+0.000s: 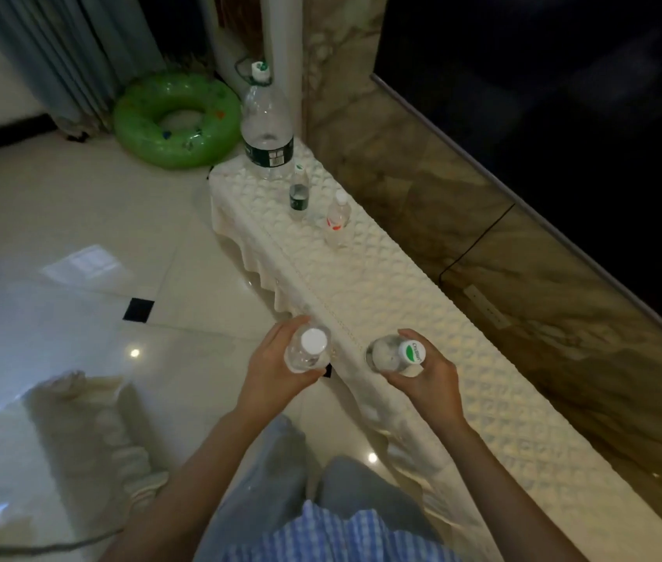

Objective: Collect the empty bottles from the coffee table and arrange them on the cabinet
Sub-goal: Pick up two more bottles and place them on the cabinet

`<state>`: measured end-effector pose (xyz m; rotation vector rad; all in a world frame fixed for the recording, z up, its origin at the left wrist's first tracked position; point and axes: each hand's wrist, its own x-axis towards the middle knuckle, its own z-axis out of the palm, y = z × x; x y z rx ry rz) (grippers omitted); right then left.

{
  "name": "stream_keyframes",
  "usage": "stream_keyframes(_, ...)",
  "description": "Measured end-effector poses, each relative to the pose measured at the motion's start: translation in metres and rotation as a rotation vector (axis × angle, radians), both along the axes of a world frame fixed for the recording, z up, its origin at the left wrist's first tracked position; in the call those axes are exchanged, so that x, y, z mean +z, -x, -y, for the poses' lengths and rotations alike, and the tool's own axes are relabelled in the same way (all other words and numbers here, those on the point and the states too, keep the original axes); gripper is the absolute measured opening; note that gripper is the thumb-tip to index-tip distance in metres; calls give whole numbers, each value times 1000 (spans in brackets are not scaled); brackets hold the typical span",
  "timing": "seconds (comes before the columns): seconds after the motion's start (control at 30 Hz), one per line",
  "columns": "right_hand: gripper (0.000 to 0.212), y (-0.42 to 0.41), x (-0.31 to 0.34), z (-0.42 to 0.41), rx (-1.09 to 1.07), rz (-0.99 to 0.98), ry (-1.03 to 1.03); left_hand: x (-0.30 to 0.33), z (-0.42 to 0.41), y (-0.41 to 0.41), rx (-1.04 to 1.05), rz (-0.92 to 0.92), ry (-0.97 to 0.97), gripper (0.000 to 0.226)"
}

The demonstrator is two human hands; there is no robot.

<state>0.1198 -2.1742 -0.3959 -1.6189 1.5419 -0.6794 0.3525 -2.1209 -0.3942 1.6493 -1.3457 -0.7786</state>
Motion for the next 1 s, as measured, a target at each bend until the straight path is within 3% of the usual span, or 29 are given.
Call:
stream_keyframes(0.53,65,-8,-37,153,-279,-42,-28,-49,233,-15,-247,27,-101,77)
stream_keyframes(1.0,61,-33,-109,237,-496,-134,-132,-139,376,-12,-535,115,-176,77)
